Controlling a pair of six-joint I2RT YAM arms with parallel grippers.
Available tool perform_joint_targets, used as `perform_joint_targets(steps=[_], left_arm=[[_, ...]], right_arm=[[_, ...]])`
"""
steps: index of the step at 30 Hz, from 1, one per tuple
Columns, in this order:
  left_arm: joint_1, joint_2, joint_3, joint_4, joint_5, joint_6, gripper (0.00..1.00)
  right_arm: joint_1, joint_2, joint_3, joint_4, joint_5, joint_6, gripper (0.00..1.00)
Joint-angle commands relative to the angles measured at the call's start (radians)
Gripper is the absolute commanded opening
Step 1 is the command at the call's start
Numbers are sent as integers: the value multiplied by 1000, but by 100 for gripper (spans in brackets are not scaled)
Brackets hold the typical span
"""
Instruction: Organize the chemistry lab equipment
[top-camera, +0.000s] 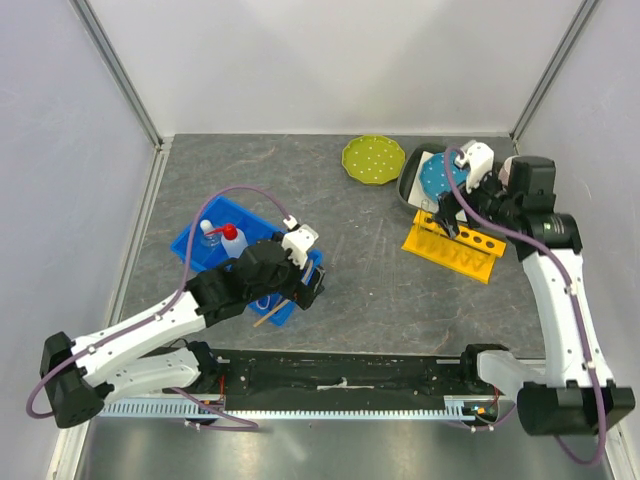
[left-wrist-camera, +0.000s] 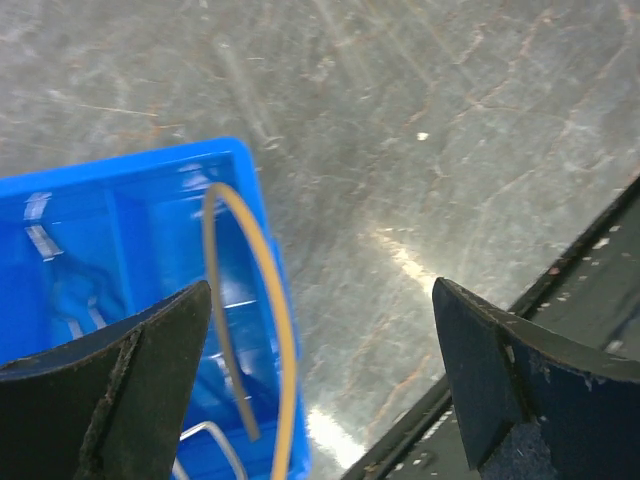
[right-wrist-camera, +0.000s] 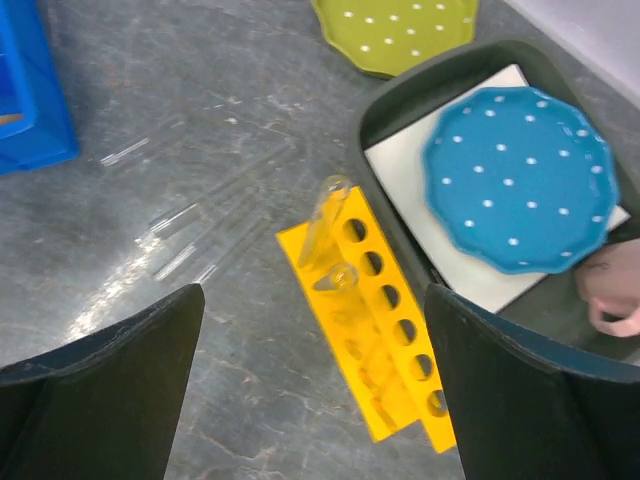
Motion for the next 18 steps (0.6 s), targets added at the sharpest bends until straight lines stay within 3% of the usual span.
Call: perform_joint_targets(steps=[1, 6, 11, 18], left_arm=[[7, 94, 96, 95, 129, -179, 97], [9, 371, 269, 2, 169, -276, 93], [7, 585, 432, -27, 160, -306, 88], [12, 910, 724, -148, 54, -274, 69]], right_arm=[[-37, -108, -133, 89, -185, 43, 98], [-37, -214, -283, 161, -442, 41, 98], [-40, -277, -359, 184, -478, 23, 98], [-70, -323, -498, 290, -556, 70, 98]])
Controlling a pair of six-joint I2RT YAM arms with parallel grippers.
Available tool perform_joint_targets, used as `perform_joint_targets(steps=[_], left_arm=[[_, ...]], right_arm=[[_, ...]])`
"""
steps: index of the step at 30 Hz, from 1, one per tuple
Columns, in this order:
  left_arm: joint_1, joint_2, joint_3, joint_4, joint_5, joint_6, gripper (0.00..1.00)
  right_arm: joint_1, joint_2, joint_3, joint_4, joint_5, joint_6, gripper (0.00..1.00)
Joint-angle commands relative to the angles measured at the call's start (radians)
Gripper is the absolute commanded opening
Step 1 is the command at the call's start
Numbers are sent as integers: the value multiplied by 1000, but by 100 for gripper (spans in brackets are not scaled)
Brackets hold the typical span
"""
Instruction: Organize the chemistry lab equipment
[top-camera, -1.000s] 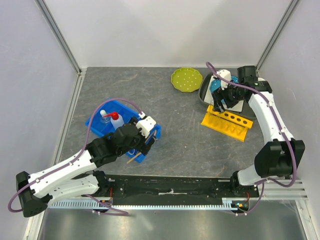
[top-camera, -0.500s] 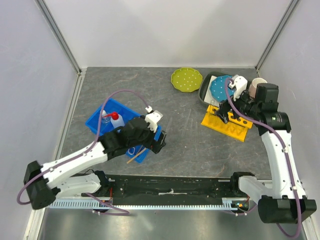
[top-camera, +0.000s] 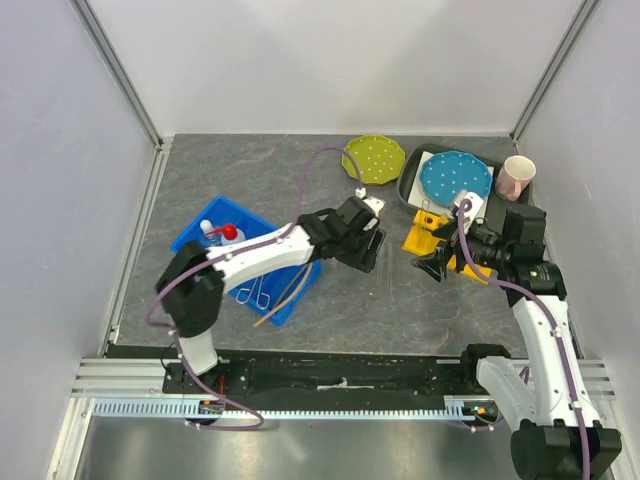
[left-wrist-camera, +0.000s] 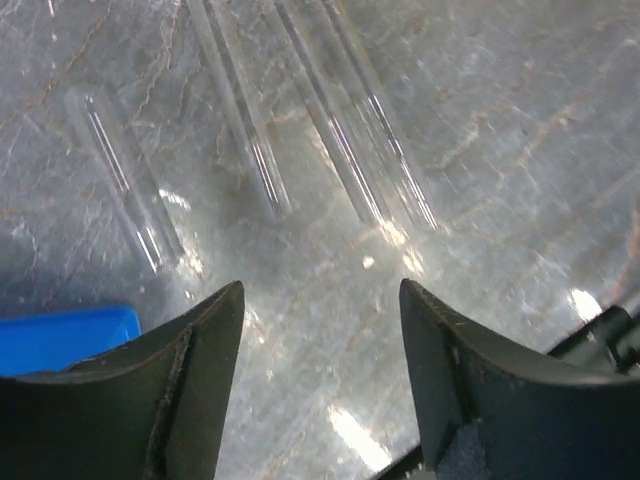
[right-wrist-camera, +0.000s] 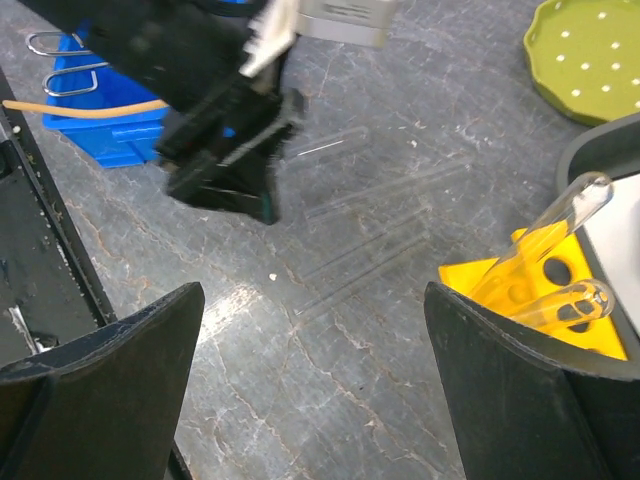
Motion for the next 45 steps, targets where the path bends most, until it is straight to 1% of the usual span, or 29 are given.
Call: perform_joint_targets(steps=[1, 2, 4, 6, 8, 9, 12, 16, 20, 25, 28, 32, 40, 43, 44, 45], left_arm=[[6, 175, 195, -120, -54, -3, 67], [6, 212, 227, -132, -54, 3, 65], [6, 293, 308, -160, -74, 15, 64], [9, 337, 377, -195, -103, 26, 63], [11, 399, 419, -232, -118, 32, 61], [12, 421, 457, -244, -137, 37, 61], [16, 472, 505, -279, -167, 43, 60], [22, 490, 516, -280, -175, 46, 60], [28, 510, 519, -281, -157, 49, 54], [29, 532, 519, -281, -143, 55, 51], [31, 538, 519, -281, -140, 58, 48], [32, 544, 519, -281, -146, 63, 40], [32, 558, 522, -292, -175, 55, 39], [34, 559, 523, -295, -180, 50, 33], [34, 559, 523, -292, -180, 47, 29], [34, 556, 525, -292, -180, 46, 27]], right_arm=[[-32, -18, -68, 129, -106, 40, 98], [-35, -21, -85, 146, -103, 46, 98], [-36, -25, -83, 145, -85, 49, 98], [-36, -36, -88, 146, -80, 52, 98], [-38, -44, -91, 145, -70, 54, 98], [-38, -50, -93, 146, -66, 54, 98], [-36, -56, -94, 146, -62, 55, 98], [-36, -62, -97, 146, -62, 58, 98], [-38, -67, -99, 146, -56, 60, 98], [-38, -70, -102, 146, -54, 61, 98], [-36, -68, -102, 146, -53, 61, 98], [-38, -67, -103, 146, -54, 63, 98], [-38, -67, -106, 146, -56, 61, 98], [-38, -67, -106, 146, -59, 60, 98], [-36, -67, -106, 146, -57, 58, 98], [-38, -65, -106, 146, -59, 58, 98]])
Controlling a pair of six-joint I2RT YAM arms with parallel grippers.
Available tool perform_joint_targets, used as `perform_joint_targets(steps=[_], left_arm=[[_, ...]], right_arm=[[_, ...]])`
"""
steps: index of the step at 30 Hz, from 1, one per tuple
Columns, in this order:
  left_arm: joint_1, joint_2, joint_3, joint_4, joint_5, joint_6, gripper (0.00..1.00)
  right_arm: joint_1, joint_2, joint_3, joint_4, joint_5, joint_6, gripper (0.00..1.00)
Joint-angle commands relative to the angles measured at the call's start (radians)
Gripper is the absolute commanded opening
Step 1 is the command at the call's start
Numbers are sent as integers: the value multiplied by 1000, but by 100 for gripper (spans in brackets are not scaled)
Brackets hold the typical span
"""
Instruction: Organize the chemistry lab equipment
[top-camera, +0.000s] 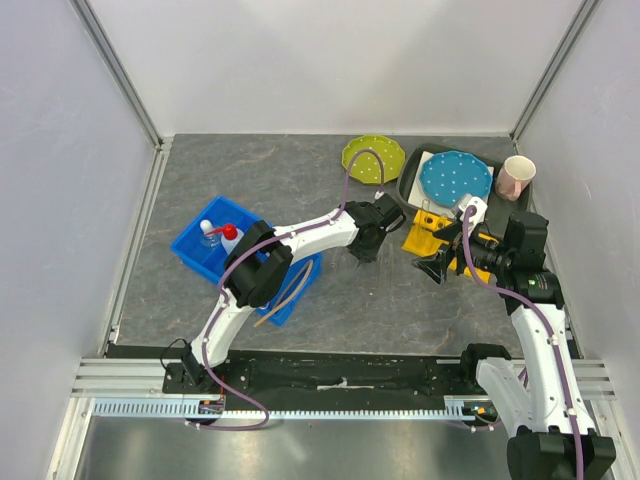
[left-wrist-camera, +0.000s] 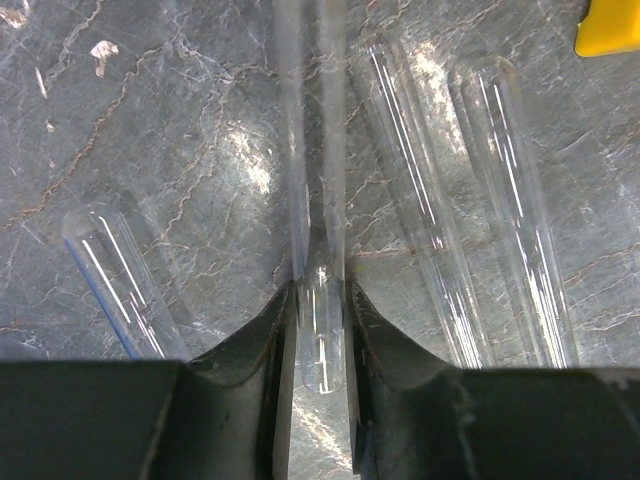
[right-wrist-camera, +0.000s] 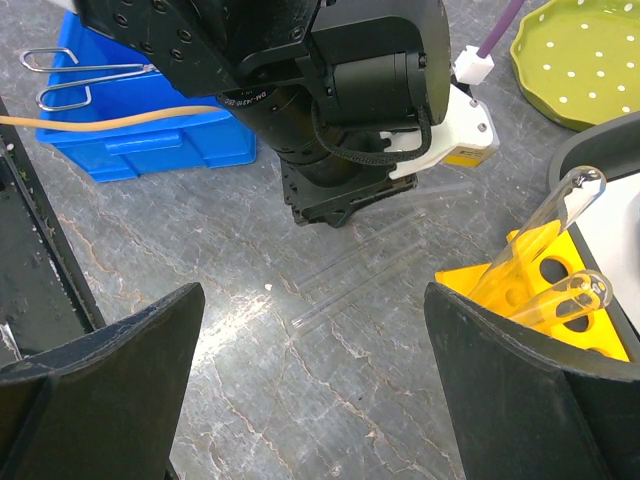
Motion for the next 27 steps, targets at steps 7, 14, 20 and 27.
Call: perform_joint_targets(steps=[7, 14, 20, 27], left_arm=[[7, -18, 39, -11, -44, 5, 18], [9, -128, -19, 45, -31, -8, 16], [9, -295, -153, 145, -2, -13, 15], [1, -606, -485, 376, 74, -2, 15]], right_arm=[[-3, -11, -8, 33, -28, -6, 98], [-5, -12, -13, 32, -36, -9, 98], [-5, -9, -16, 32, -50, -12, 98], [-5, 9, -2, 9, -56, -37, 98]])
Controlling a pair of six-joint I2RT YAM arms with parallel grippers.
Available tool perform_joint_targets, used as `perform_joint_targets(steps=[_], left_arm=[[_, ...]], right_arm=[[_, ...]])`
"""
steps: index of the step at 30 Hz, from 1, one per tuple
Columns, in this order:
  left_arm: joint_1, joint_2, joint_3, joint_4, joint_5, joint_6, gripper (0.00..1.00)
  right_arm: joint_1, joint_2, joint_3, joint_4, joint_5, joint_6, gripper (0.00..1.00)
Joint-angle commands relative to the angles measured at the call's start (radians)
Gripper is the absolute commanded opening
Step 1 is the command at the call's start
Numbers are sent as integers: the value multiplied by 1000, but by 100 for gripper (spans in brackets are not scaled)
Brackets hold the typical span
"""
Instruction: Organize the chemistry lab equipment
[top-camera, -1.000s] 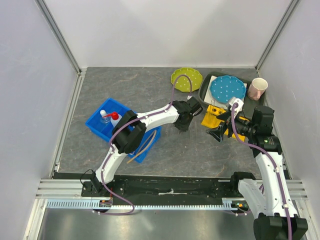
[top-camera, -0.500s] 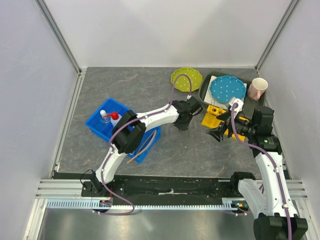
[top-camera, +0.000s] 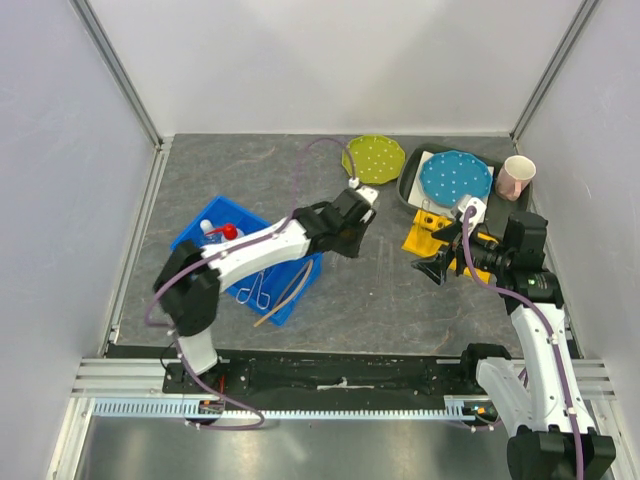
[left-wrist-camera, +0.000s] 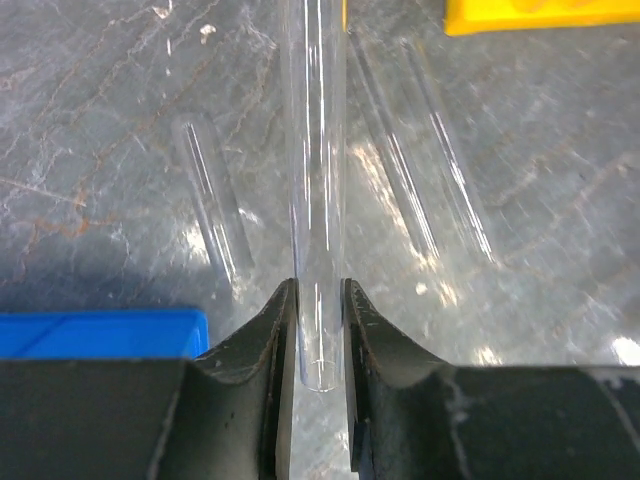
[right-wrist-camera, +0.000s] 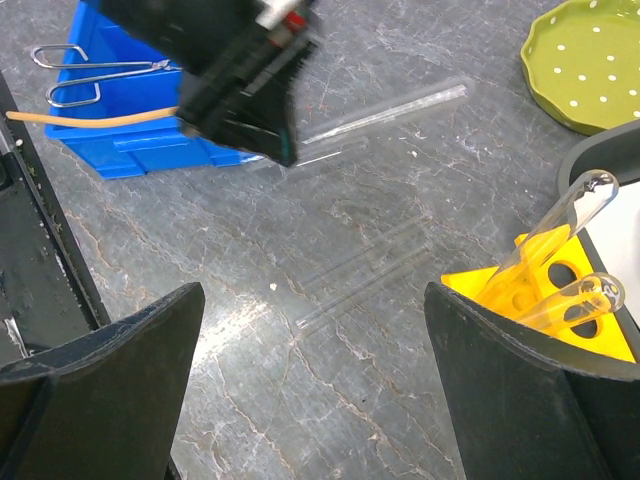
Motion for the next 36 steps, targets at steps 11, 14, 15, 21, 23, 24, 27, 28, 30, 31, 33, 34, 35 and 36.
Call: perform_joint_targets(steps=[11, 14, 15, 21, 23, 24, 27, 28, 30, 31, 33, 34, 35, 36], left_arm=[[-115, -694, -773, 713, 217, 24, 14], [-155, -731, -854, 805, 219, 10, 14], [-180, -734, -878, 828, 213, 1, 14], [-258, -716, -899, 906, 162, -16, 14], [-269, -714, -903, 934, 150, -19, 14], [-279, -713, -909, 943, 150, -17, 14], [-293, -702, -911, 952, 125, -17, 14], [-295, -698, -909, 954, 122, -16, 14], [-303, -682, -906, 954, 121, -17, 14], [-304, -678, -906, 954, 119, -17, 14], [-306, -668, -903, 955, 116, -16, 14], [-306, -659, -902, 954, 114, -16, 14], [-306, -656, -899, 954, 114, -17, 14], [-306, -653, -896, 955, 116, -17, 14]], right_arm=[[14, 284, 321, -516, -121, -258, 98], [64, 387, 384, -642, -120, -300, 97], [101, 416, 392, -655, -117, -291, 96], [233, 440, 404, -517, -62, -97, 96], [256, 447, 397, -472, -49, -36, 96], [259, 461, 393, -469, -45, -25, 96], [271, 490, 387, -471, -49, -1, 96], [276, 495, 387, -471, -51, 6, 95], [279, 505, 392, -466, -63, 18, 94], [285, 509, 403, -466, -75, 22, 94], [285, 516, 415, -466, -91, 33, 93], [290, 516, 427, -460, -101, 39, 93], [291, 518, 433, -457, -103, 50, 92], [293, 519, 438, -452, -105, 58, 91]])
